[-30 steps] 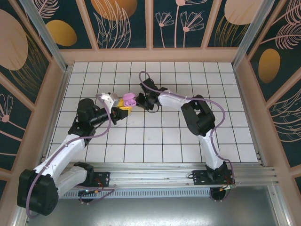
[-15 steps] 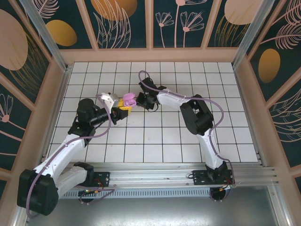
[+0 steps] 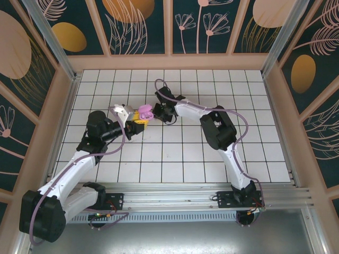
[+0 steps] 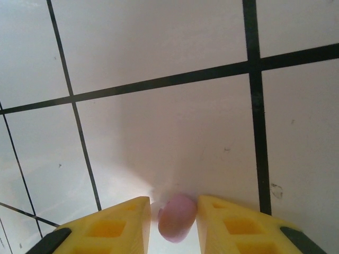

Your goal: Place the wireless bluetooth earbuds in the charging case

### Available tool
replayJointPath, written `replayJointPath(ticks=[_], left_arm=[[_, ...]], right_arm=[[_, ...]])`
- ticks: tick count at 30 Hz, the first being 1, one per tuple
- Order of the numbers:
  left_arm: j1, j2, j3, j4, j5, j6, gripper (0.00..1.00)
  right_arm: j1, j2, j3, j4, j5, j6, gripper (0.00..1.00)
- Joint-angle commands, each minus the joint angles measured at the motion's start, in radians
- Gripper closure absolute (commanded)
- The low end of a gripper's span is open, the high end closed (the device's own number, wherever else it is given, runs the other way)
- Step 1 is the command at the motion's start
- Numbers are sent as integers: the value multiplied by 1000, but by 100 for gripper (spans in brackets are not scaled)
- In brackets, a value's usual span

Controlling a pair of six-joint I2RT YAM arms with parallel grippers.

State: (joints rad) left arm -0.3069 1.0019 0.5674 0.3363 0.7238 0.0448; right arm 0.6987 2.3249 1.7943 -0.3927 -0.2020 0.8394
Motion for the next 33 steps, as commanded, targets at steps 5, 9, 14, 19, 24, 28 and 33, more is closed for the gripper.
replayJointPath(ticks=[5, 9, 14, 19, 24, 28, 33], left_arm=[[-1, -13, -8, -2, 4, 27, 100], [0, -15, -9, -7, 1, 30, 100], [-1, -17, -9, -7, 1, 30, 100], [0, -18, -6, -9, 3, 23, 100], [0, -20, 3, -17, 6, 18, 100], [-1, -19, 5, -15, 9, 10, 100], [-1, -8, 14, -11, 19, -2, 100]], right_arm=[[-7, 42, 57, -49, 15, -36, 74], [-1, 59, 82, -69, 8, -62, 80], [3, 70, 99, -95, -11, -98, 84], [2, 21, 94, -127, 27, -163, 86], [-8, -66, 44, -167, 81, -218, 86], [-17, -177, -59, -158, 117, -243, 87], [-21, -339, -183, -159, 152, -284, 87]])
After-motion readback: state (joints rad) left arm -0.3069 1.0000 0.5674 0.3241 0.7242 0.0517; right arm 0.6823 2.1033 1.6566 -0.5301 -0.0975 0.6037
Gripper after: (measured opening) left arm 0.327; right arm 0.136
